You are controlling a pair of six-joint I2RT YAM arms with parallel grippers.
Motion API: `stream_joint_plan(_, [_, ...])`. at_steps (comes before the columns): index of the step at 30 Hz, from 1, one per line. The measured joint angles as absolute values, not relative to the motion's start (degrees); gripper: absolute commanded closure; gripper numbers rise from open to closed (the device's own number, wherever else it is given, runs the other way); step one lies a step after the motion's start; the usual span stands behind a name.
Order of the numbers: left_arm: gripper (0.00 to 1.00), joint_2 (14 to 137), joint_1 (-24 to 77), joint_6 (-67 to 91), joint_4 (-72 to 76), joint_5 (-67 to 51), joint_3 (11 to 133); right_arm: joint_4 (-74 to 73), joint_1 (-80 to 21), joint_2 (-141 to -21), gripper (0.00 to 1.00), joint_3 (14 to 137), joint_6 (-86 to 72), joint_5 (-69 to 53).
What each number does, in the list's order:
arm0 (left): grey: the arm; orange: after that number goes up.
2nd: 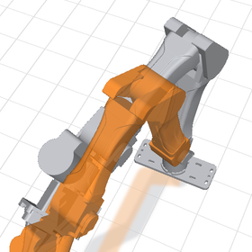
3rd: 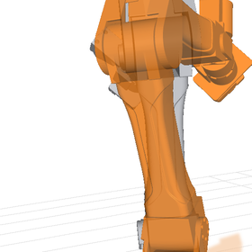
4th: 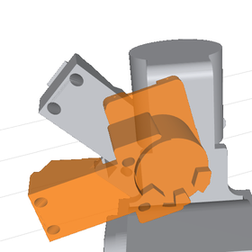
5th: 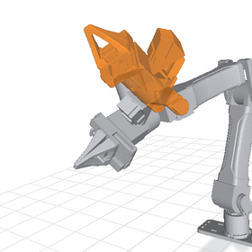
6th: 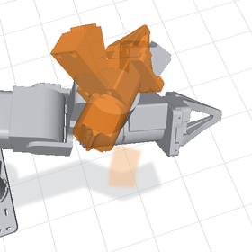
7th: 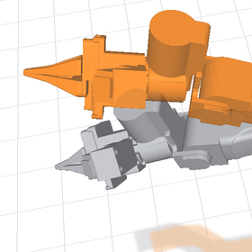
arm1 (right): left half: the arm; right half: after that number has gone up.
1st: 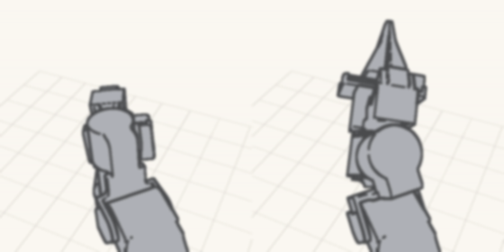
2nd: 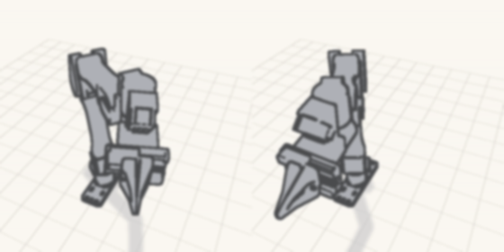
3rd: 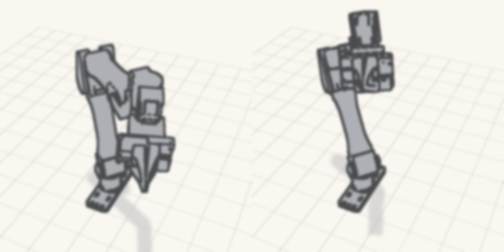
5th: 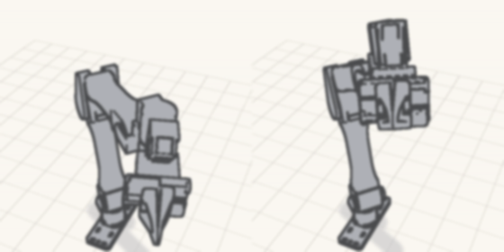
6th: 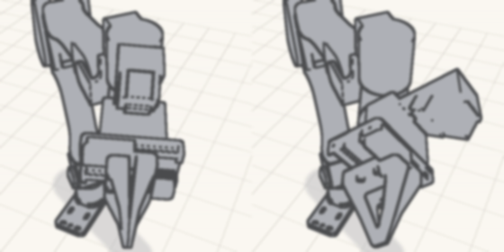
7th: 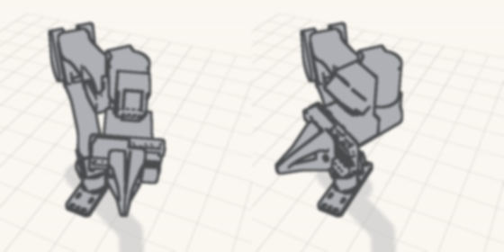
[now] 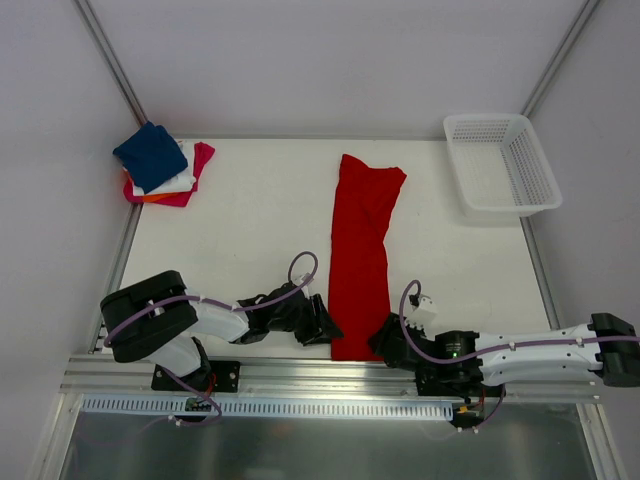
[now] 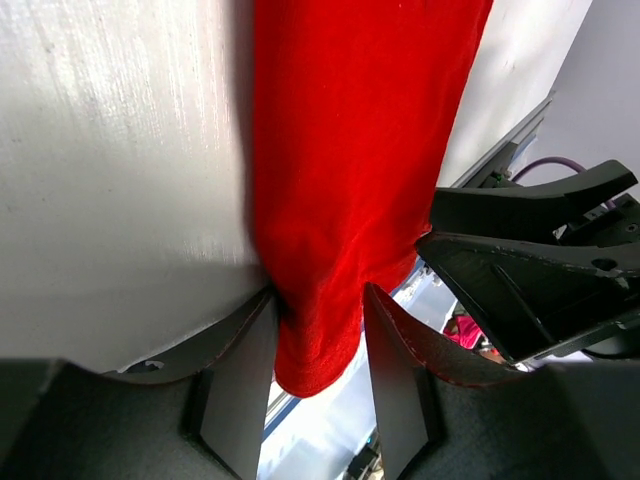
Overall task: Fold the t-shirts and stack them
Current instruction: Fold the tshirt
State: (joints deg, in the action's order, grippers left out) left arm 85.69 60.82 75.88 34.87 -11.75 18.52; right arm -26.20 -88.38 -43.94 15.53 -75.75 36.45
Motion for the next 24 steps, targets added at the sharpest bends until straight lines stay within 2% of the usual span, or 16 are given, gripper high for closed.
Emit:
stream_joint_plan(1, [0.65,85.84,60.82,75.88,34.94,-11.77,18.55,-25.71,-88.38,-44.49,0.59,15.55,-75.48,36.27])
stream_joint_plan(3, [0.70,86.00,60.82,75.75,34.79,-11.77,18.61,-25.28,-88.38,-45.36,0.68,15.55,-74.98,35.64])
stream_joint_plan(4, [0.77,86.13,60.82,75.66,34.65,-11.77,18.61,-25.26,-88.38,-45.84,0.76,15.55,-74.74,35.40])
stream_joint_plan(6, [0.83,86.35,60.82,75.61,34.26,-11.75,18.61,-25.12,-88.38,-46.30,0.83,15.49,-74.39,34.96])
stream_joint_plan(7, [0.89,86.61,60.82,75.48,34.13,-11.75,18.61,-24.99,-88.38,-46.52,0.92,15.49,-74.32,34.74])
stream_joint_plan(9, [1.00,87.05,60.82,75.53,34.06,-11.77,18.61,-24.80,-88.38,-46.57,0.99,15.29,-74.15,34.24])
stream_joint_plan(19, [1.00,87.61,60.82,75.31,33.85,-12.03,19.27,-24.75,-88.38,-46.11,1.00,15.09,-74.04,34.04])
stream_joint_plan(24, [1.00,85.71,61.14,72.66,26.09,-11.20,22.79,-27.51,-88.38,-44.38,1.00,15.88,-72.73,34.70])
